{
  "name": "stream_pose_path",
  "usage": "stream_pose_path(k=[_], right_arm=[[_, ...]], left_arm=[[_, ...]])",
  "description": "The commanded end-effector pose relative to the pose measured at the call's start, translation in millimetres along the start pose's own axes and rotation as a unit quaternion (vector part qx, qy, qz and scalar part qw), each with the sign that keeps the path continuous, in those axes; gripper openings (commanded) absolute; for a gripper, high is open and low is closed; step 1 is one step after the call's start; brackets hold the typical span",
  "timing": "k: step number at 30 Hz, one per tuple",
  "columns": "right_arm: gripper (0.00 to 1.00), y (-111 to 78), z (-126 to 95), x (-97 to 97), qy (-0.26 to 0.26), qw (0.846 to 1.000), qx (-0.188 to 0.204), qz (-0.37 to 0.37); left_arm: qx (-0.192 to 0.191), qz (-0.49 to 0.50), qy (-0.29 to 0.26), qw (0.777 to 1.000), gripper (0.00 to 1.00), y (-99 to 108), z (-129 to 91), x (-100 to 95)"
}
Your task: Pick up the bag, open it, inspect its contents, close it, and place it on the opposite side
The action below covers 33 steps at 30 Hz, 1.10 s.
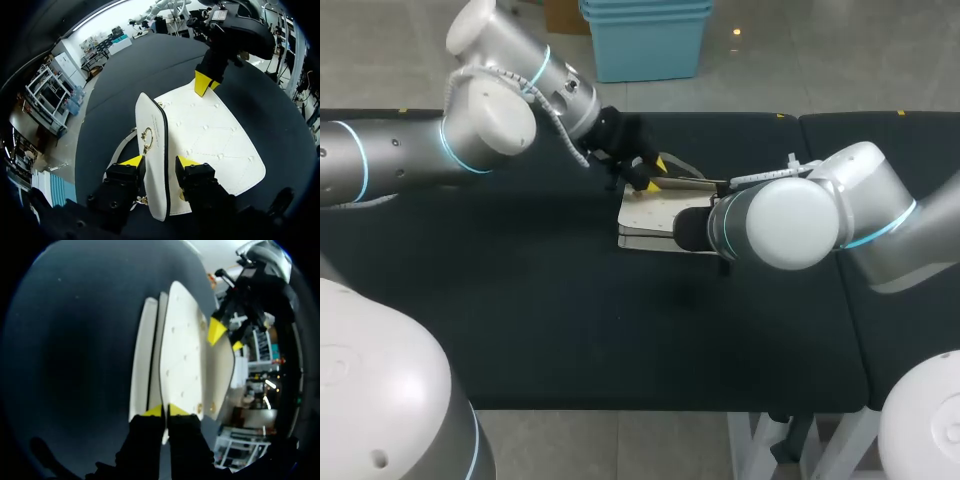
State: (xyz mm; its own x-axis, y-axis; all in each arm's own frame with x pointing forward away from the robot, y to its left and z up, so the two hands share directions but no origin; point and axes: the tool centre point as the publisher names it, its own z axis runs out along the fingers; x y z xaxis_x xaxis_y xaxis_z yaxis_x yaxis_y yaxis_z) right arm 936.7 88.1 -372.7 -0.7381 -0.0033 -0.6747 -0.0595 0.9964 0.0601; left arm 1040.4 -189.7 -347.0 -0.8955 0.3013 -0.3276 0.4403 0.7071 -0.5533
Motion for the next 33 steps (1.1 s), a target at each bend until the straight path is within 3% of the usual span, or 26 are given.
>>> stream_pose_path(k=[1,11,15,17,30,31,32,33], right_arm=[[0.00,-2.7,2,4.4,-0.059,0.998,-0.006,0.000],[0.00,-2.7,2,4.4,-0.059,0.998,-0.006,0.000],[0.00,-2.7,2,4.4,-0.059,0.998,-0.006,0.000],[0.00,-2.7,2,4.4,-0.059,0.998,-0.006,0.000],[0.00,-2.1,-1,2.4,-0.057,0.998,-0.009,0.003],[0.14,-1.7,-3,1.3,-0.055,0.998,-0.011,0.005],[0.46,-1.3,-5,0.2,-0.051,0.999,-0.016,0.006],[1.00,-0.8,-7,-1.0,-0.046,0.999,-0.019,0.005]], left_arm=[[-0.006,-0.007,0.014,1.000,0.43,6,19,-17.4],[-0.017,-0.025,0.026,0.999,0.35,13,28,-26.0],[-0.020,-0.032,0.033,0.999,0.20,15,30,-27.3],[-0.021,-0.035,0.036,0.999,0.00,16,30,-27.7],[0.014,-0.055,0.036,0.998,0.00,21,21,-25.4],[0.015,-0.055,0.036,0.998,0.00,21,20,-25.5],[0.016,-0.055,0.034,0.998,0.00,20,19,-25.6],[0.020,-0.055,0.032,0.998,0.00,20,17,-26.1]])
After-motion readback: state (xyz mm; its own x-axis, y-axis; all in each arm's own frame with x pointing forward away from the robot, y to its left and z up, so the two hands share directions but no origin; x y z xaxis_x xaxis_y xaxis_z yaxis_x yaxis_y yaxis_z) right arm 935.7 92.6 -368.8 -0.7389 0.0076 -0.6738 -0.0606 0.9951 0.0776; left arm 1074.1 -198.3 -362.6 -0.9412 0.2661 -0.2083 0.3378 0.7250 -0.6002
